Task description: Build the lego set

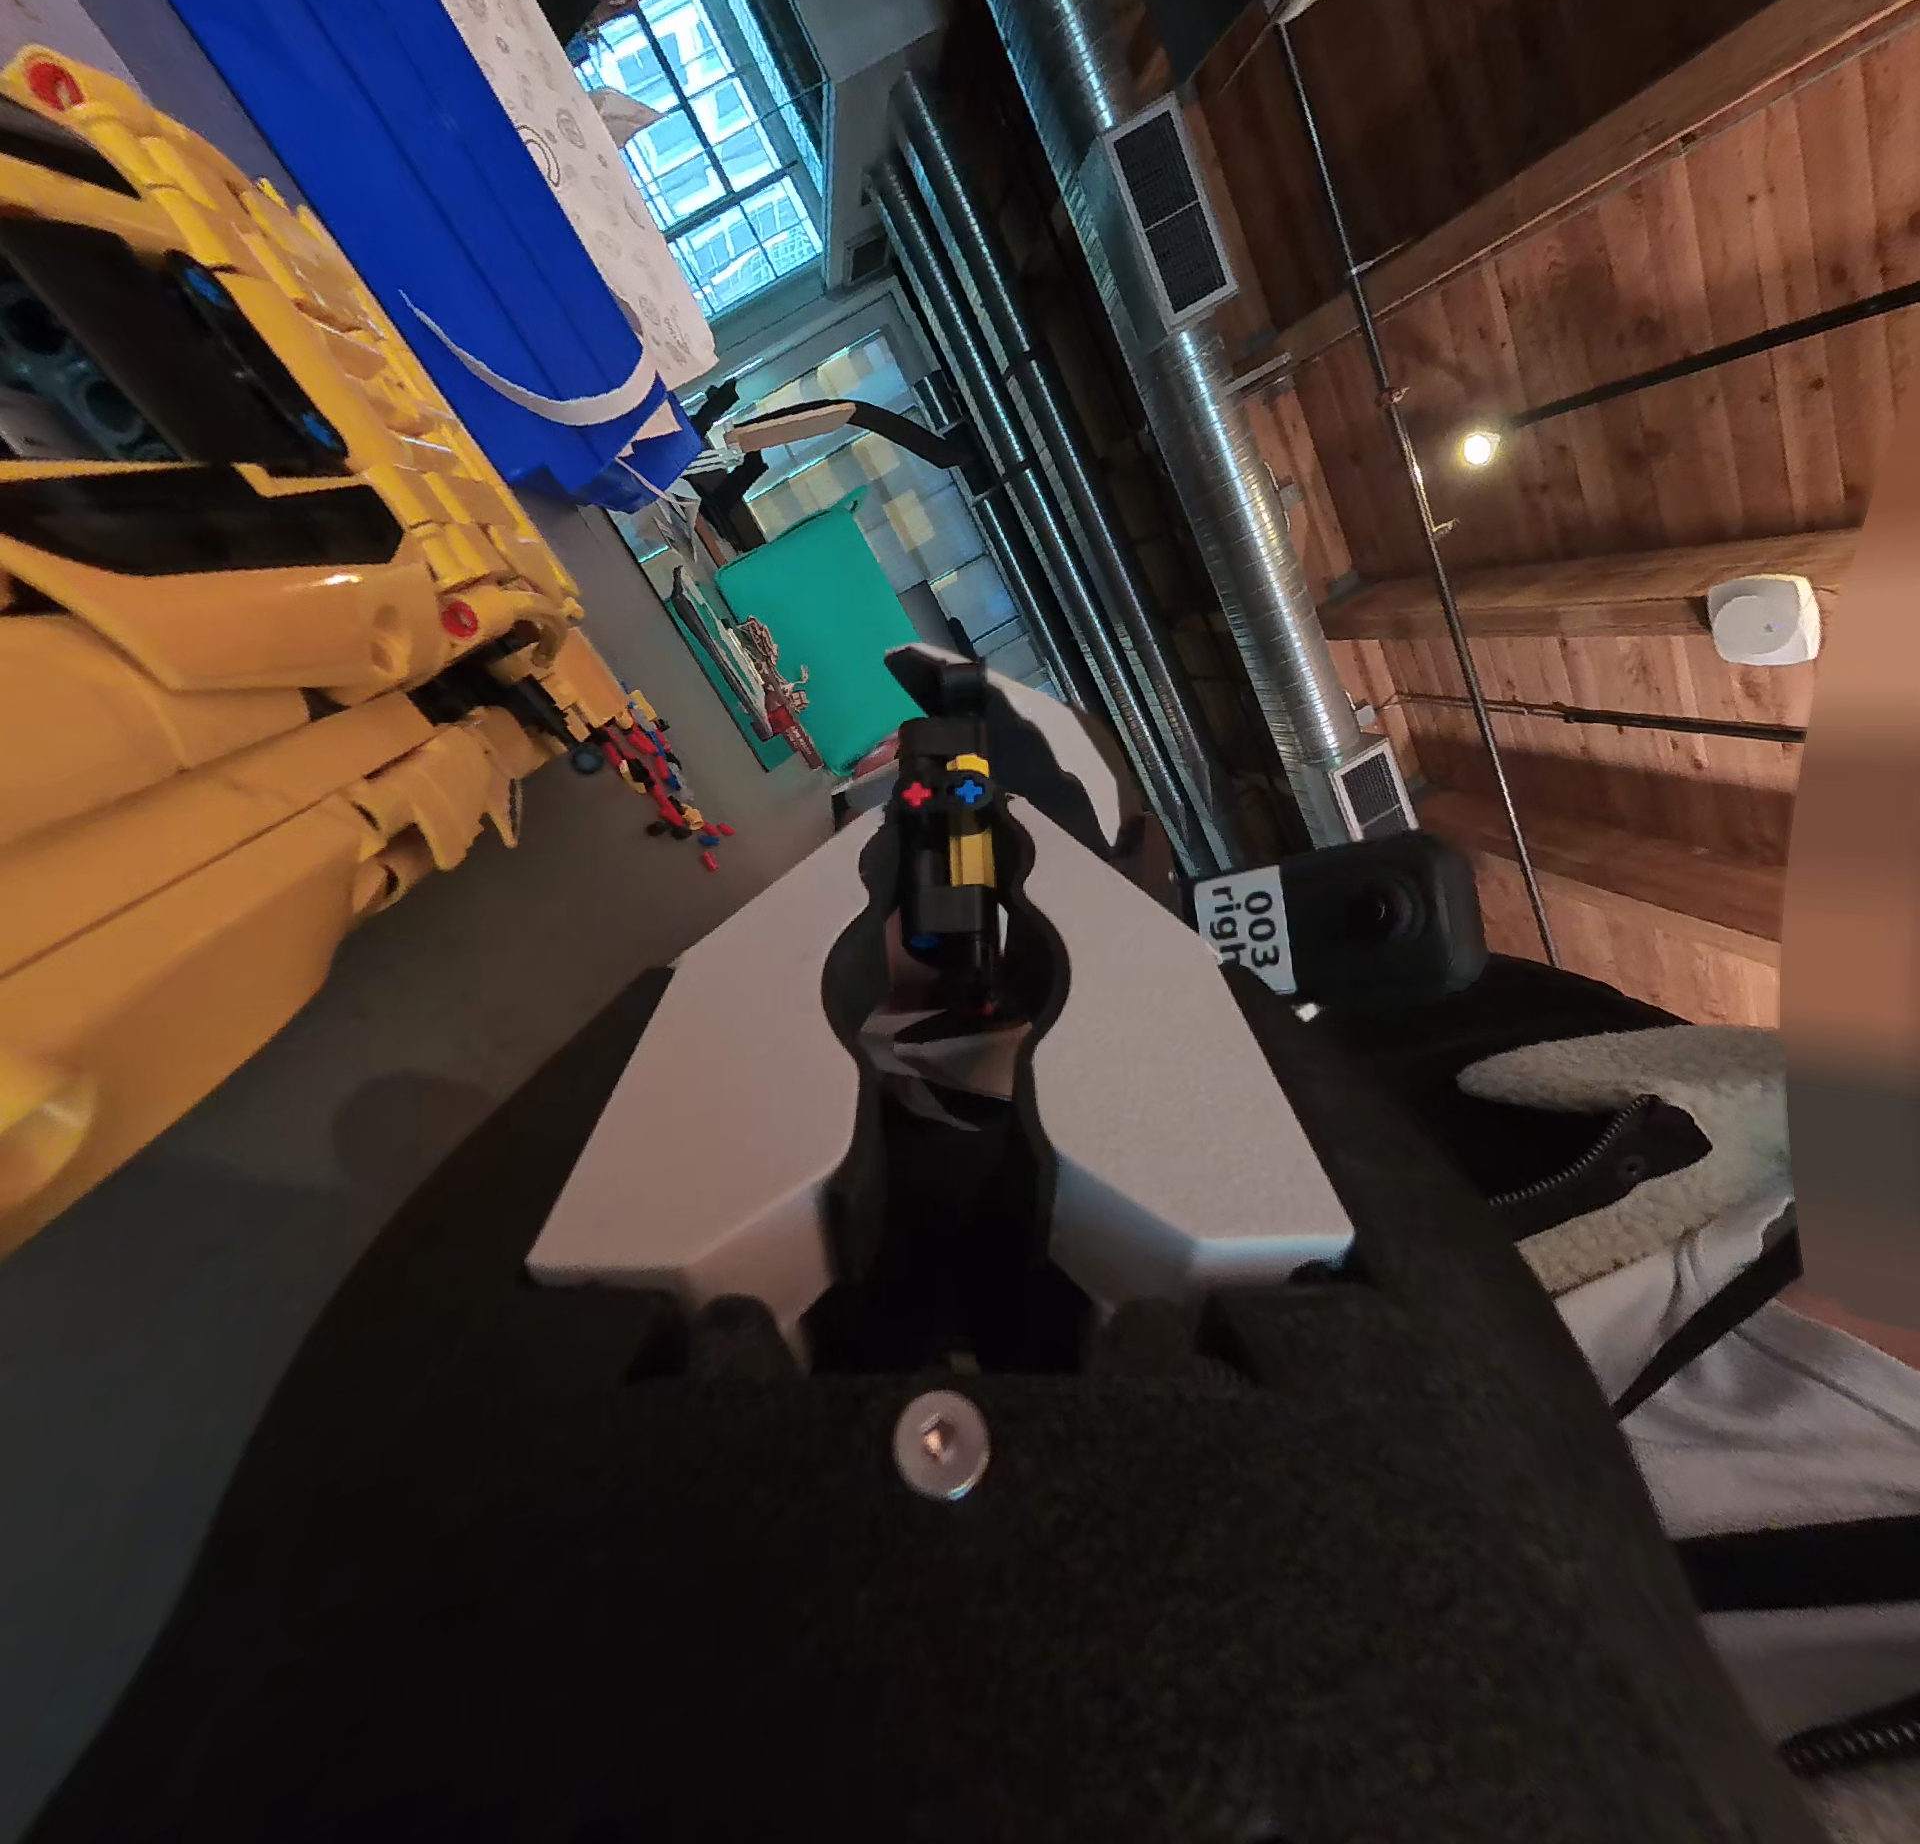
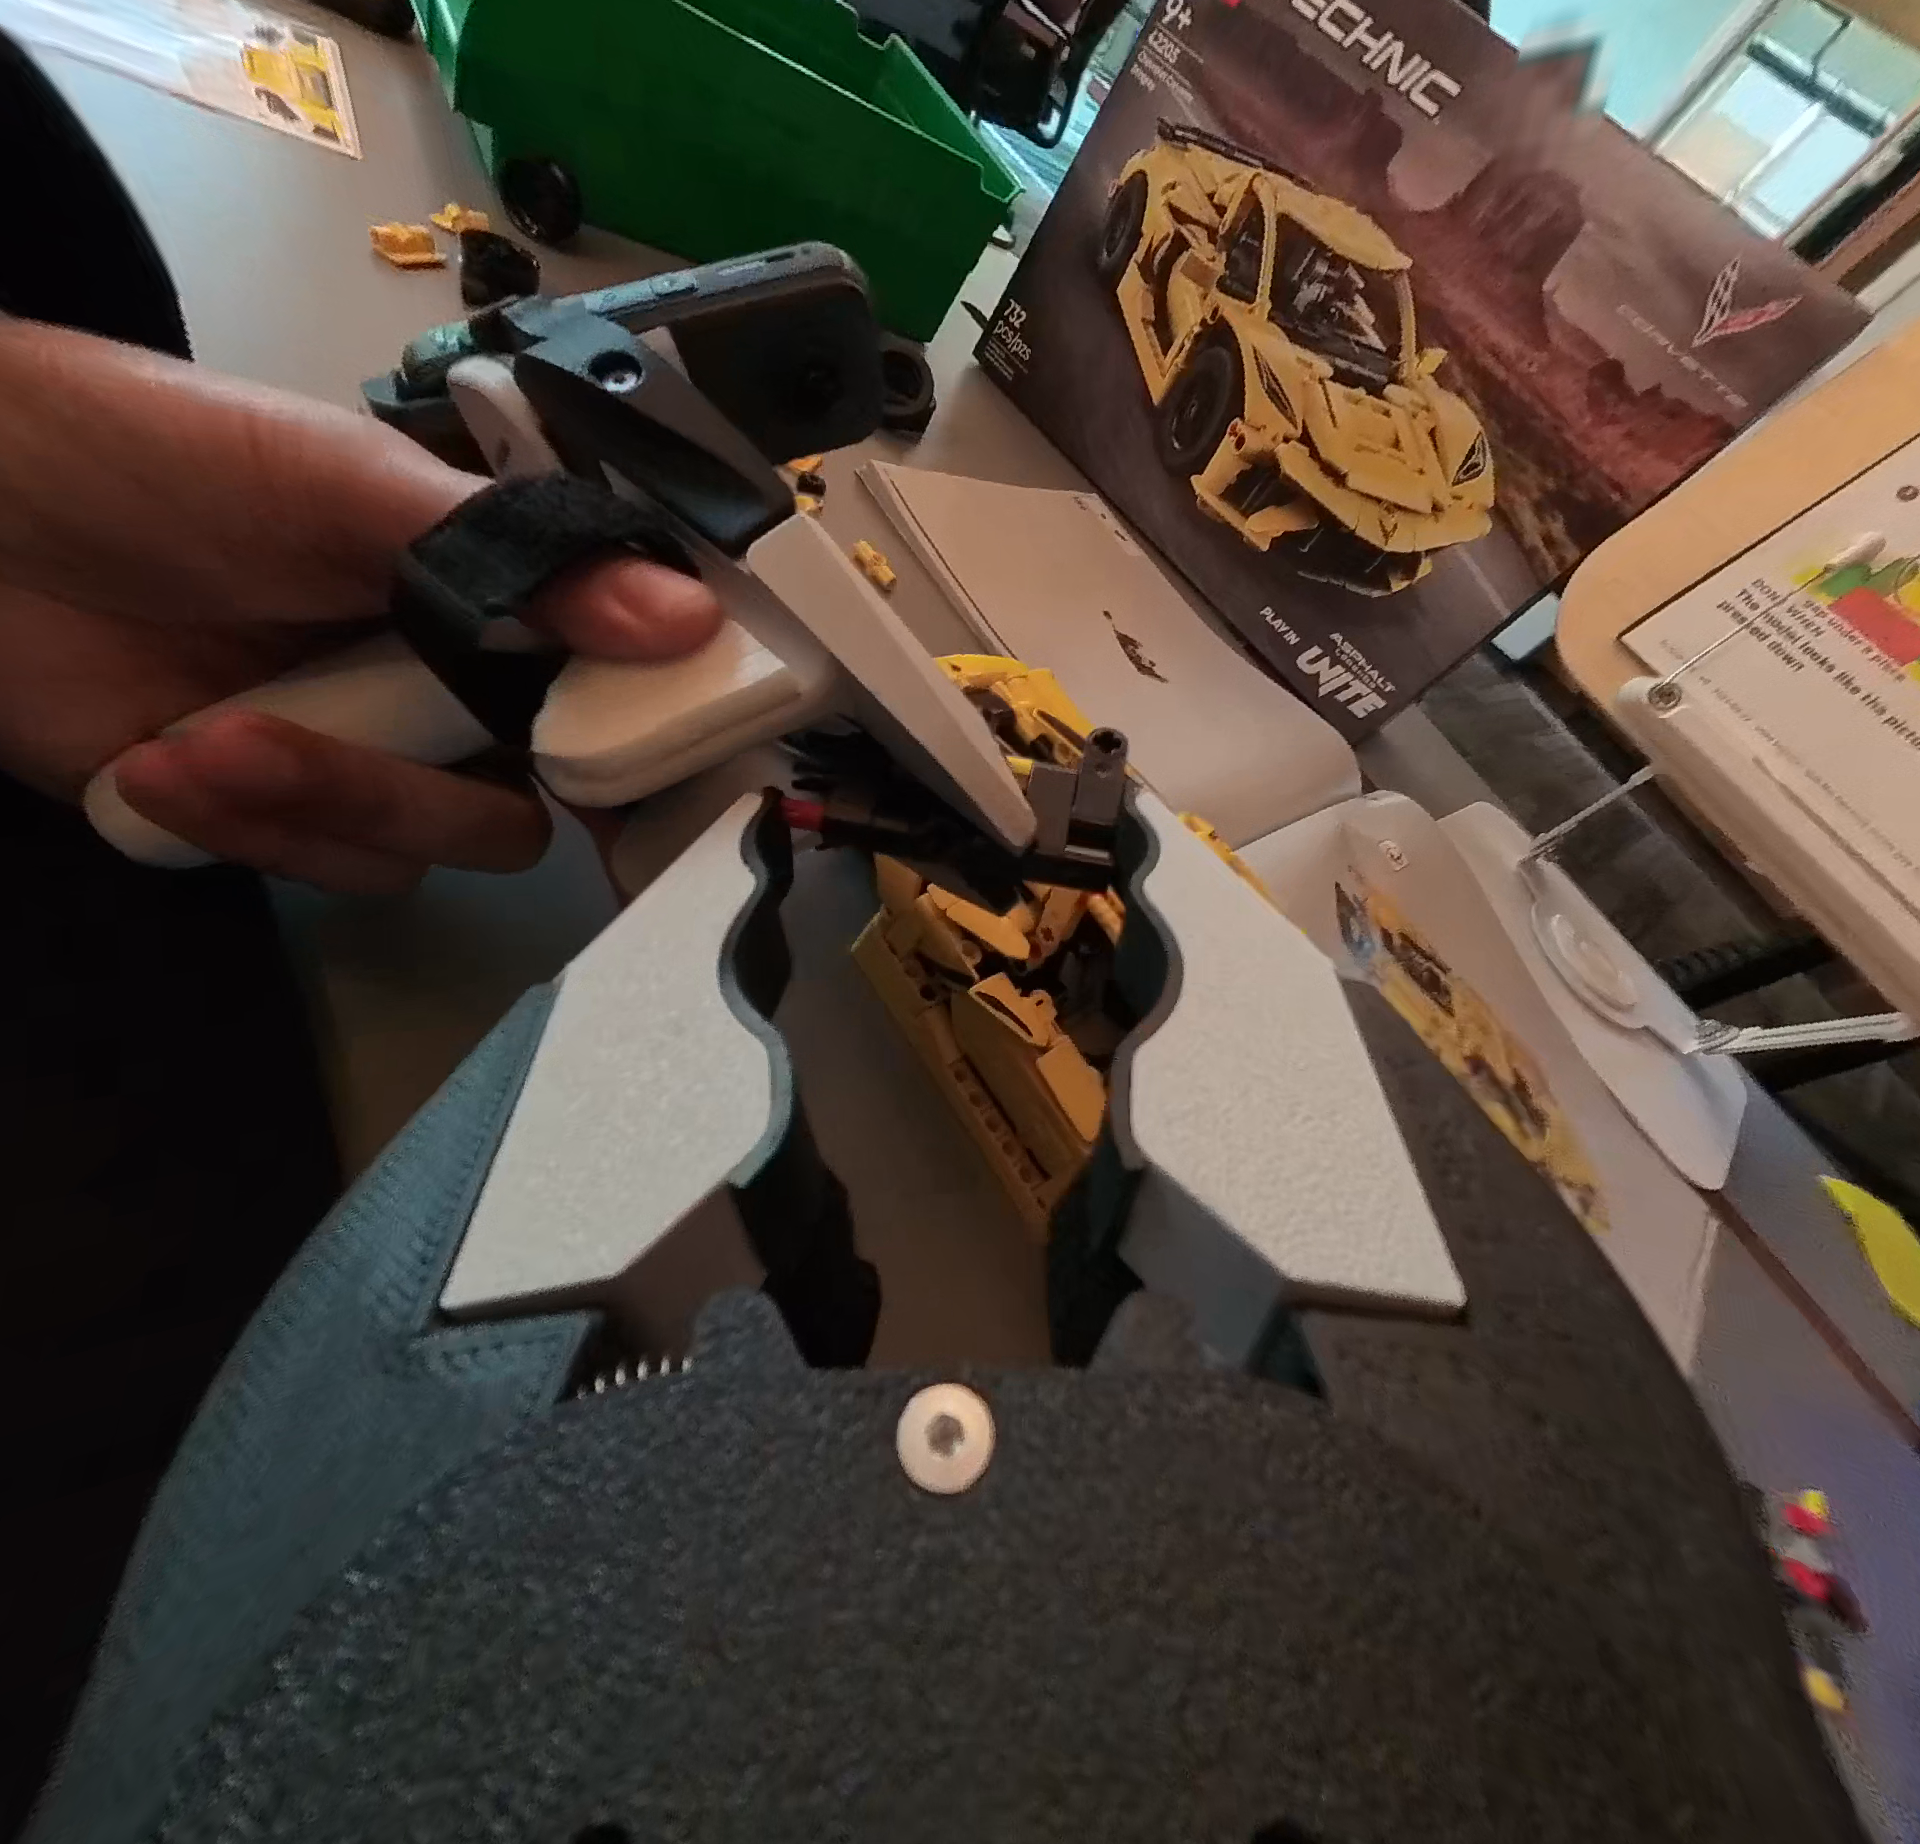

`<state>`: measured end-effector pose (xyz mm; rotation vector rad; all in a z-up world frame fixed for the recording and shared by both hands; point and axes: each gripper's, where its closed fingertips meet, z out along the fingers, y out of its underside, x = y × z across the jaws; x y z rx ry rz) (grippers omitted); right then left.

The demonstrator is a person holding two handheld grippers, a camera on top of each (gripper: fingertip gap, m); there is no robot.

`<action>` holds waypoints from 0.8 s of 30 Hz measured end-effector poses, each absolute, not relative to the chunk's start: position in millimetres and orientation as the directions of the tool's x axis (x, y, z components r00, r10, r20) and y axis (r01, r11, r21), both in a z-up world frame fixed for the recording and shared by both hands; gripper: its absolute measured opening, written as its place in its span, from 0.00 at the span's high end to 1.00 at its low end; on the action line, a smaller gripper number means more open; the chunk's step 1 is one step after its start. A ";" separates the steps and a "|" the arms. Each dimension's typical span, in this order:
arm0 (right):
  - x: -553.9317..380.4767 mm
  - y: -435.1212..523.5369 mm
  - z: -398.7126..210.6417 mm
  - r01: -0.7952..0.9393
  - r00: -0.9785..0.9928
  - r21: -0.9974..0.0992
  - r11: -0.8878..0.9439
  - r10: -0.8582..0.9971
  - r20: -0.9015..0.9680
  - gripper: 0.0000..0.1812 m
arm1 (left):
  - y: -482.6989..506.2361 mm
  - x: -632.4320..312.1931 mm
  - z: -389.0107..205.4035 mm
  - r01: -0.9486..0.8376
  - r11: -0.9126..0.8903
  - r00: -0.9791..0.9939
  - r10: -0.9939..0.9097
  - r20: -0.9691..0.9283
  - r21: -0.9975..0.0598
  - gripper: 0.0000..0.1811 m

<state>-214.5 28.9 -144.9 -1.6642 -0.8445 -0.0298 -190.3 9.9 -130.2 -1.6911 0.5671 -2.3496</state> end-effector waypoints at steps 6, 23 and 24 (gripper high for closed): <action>-207.0 15.4 -134.5 0.322 0.774 -0.946 -0.032 0.585 0.244 0.66 | 7.4 -191.9 -128.5 -0.102 -0.887 -0.332 -0.396 0.856 -0.450 0.91; -190.8 0.4 -138.7 -0.183 0.460 -0.815 -0.551 0.684 -0.566 0.93 | -17.9 -184.6 -142.6 -0.232 -0.690 -0.243 -0.641 0.728 -0.686 0.90; -184.9 4.1 -132.8 -0.245 0.450 -0.802 -0.546 0.668 -0.592 0.96 | -15.0 -186.0 -139.7 -0.212 -0.705 -0.251 -0.630 0.735 -0.677 0.88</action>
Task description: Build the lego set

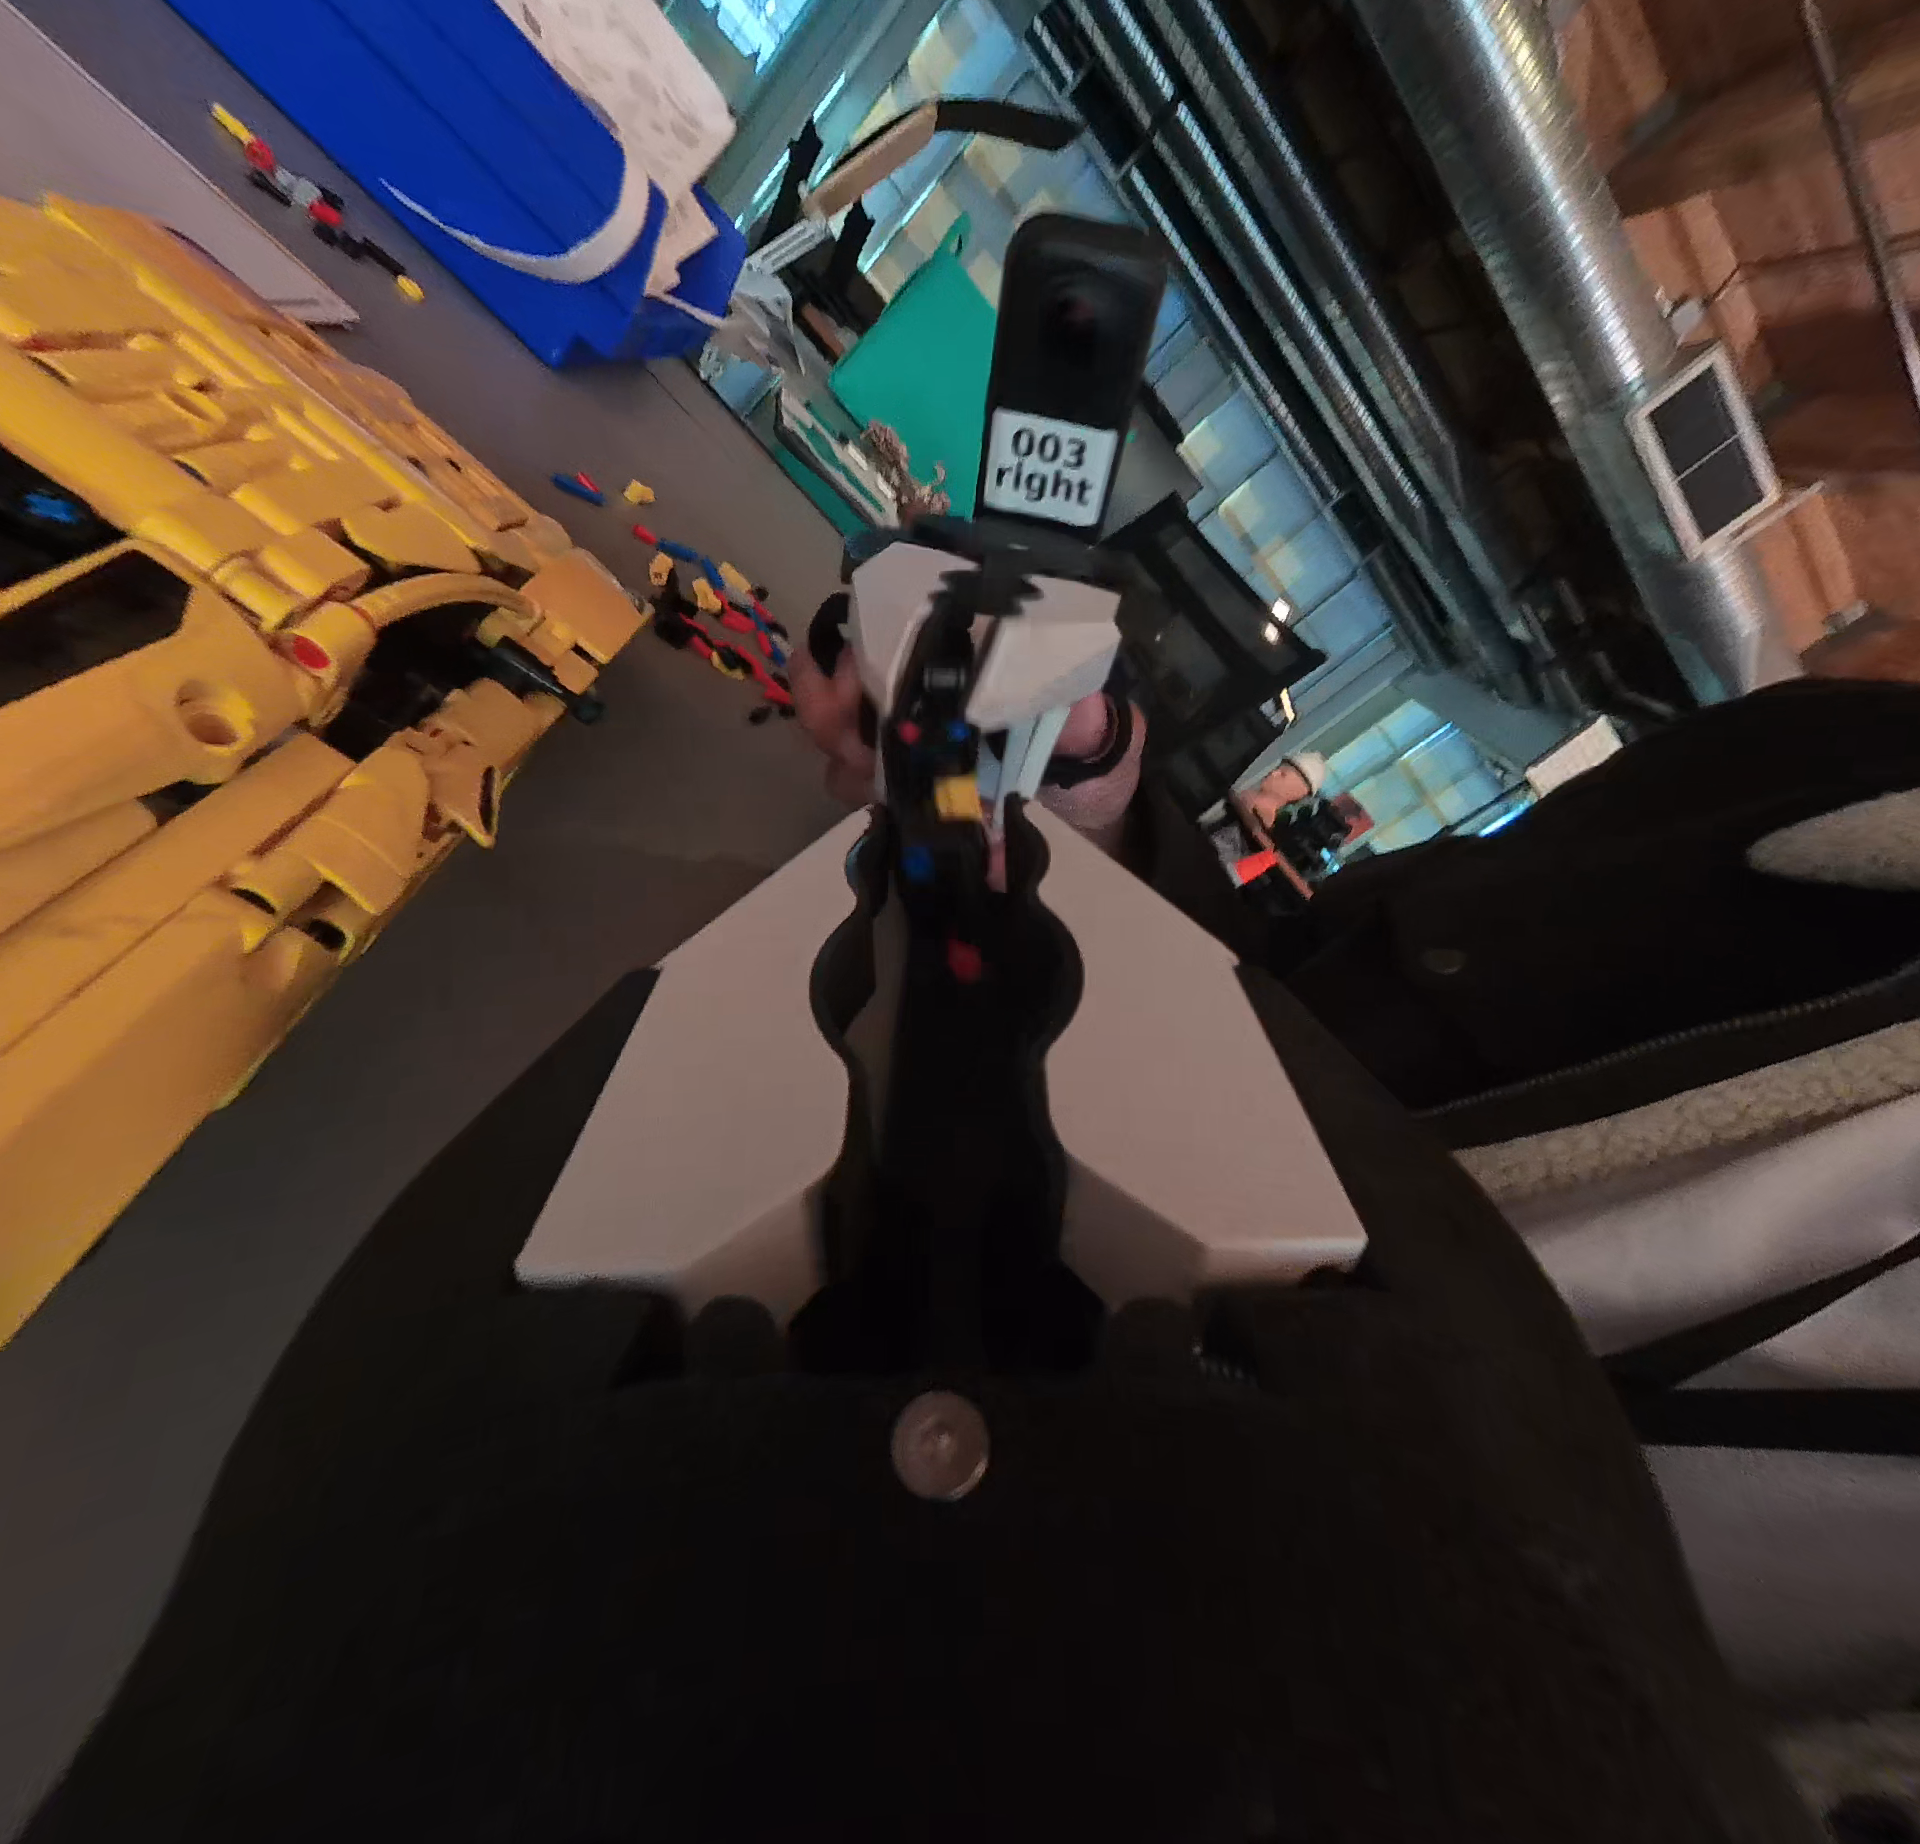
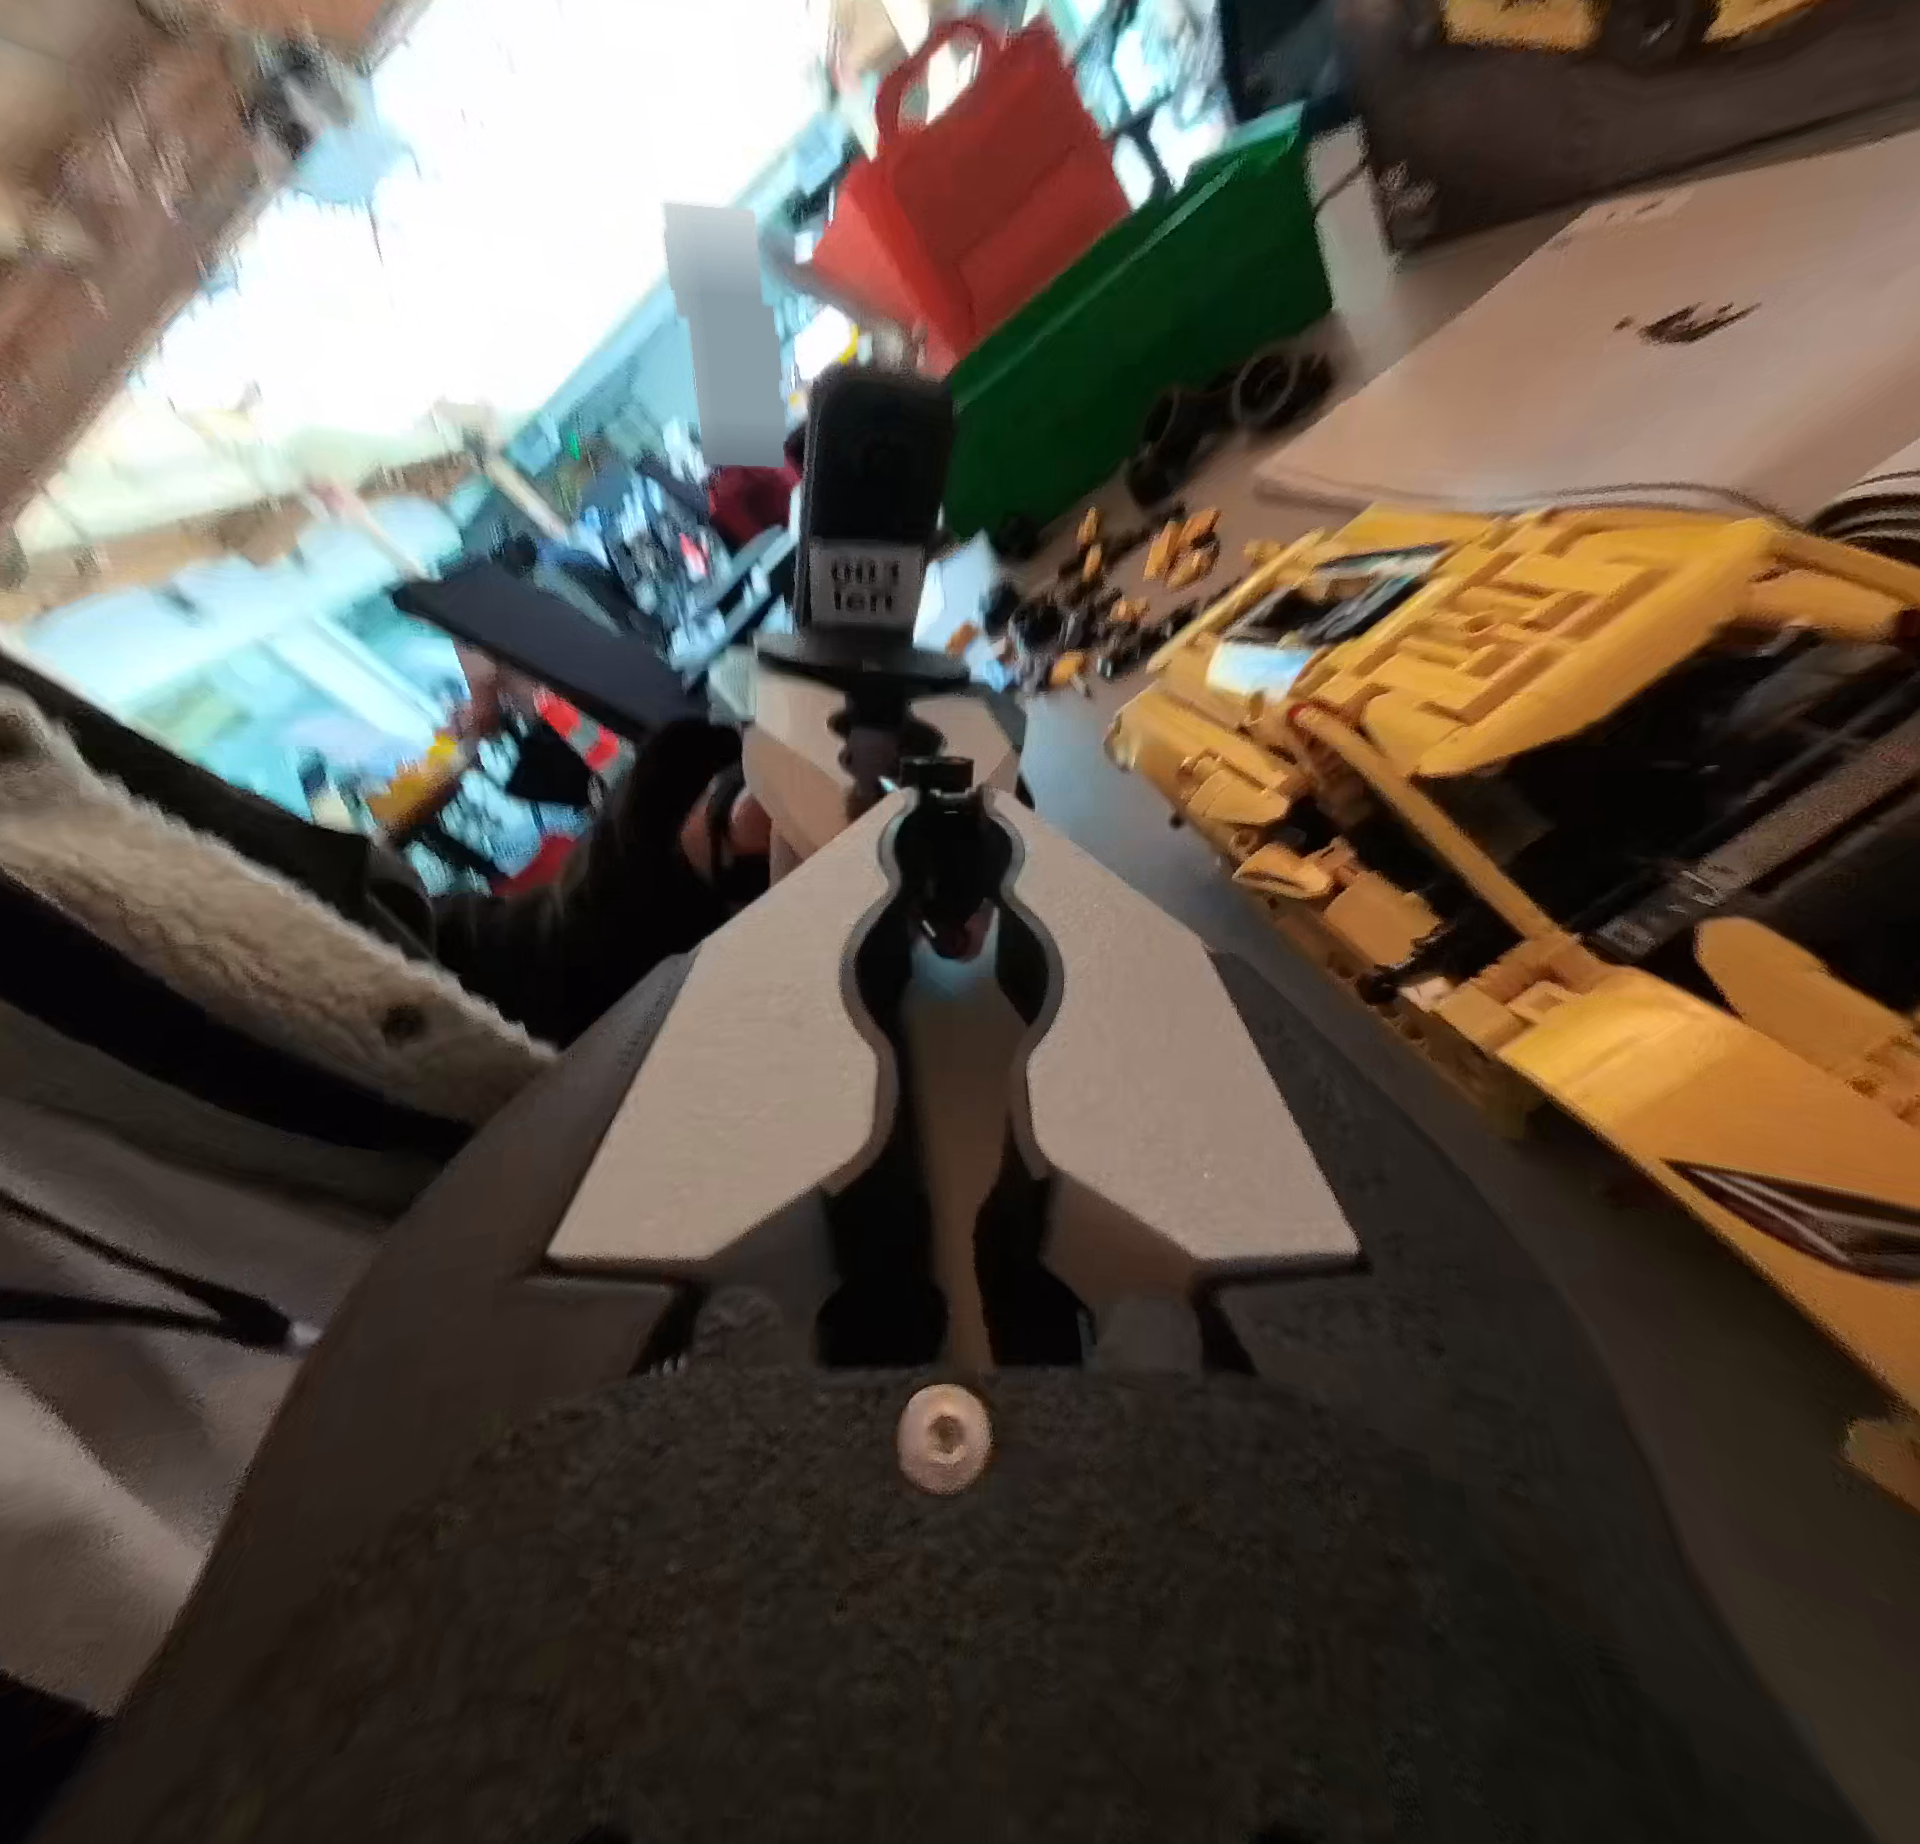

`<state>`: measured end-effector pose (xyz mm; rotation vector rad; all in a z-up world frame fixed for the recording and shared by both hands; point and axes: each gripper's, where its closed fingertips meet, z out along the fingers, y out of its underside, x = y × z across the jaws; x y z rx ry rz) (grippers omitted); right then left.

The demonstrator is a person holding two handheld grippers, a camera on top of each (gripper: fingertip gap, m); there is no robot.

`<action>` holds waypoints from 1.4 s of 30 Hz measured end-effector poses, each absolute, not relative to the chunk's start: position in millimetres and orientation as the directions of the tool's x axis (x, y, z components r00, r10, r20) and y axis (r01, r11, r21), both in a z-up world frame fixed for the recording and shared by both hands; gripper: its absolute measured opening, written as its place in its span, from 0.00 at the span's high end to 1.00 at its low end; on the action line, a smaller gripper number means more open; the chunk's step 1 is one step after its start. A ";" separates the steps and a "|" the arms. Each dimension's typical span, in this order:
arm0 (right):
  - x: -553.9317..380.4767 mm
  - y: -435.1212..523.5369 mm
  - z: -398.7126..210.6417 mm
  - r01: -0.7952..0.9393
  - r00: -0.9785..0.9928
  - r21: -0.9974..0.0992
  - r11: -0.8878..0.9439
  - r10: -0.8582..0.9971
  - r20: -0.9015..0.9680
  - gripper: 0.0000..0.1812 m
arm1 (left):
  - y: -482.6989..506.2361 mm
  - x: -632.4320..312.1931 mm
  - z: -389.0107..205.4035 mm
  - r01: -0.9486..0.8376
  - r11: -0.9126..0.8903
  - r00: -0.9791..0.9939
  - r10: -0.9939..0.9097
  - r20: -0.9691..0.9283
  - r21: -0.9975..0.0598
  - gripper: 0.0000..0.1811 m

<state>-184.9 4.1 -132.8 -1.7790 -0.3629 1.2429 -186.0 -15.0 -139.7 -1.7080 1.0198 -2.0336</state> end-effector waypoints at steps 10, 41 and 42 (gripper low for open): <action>-178.1 1.4 -120.3 -0.330 0.376 -0.773 -0.542 0.676 -0.634 0.92 | -14.2 -188.6 -136.0 -0.178 -0.626 -0.242 -0.720 0.651 -0.759 0.94; -201.9 -21.7 -150.6 -0.187 0.059 -0.439 -0.879 0.436 -0.898 0.92 | -34.7 -189.4 -154.8 -0.246 0.125 -0.158 -0.984 -0.088 -0.961 0.81; -203.5 -22.7 -149.7 -0.185 0.045 -0.432 -0.883 0.431 -0.901 0.92 | -33.6 -188.9 -153.6 -0.238 0.136 -0.148 -0.984 -0.102 -0.962 0.82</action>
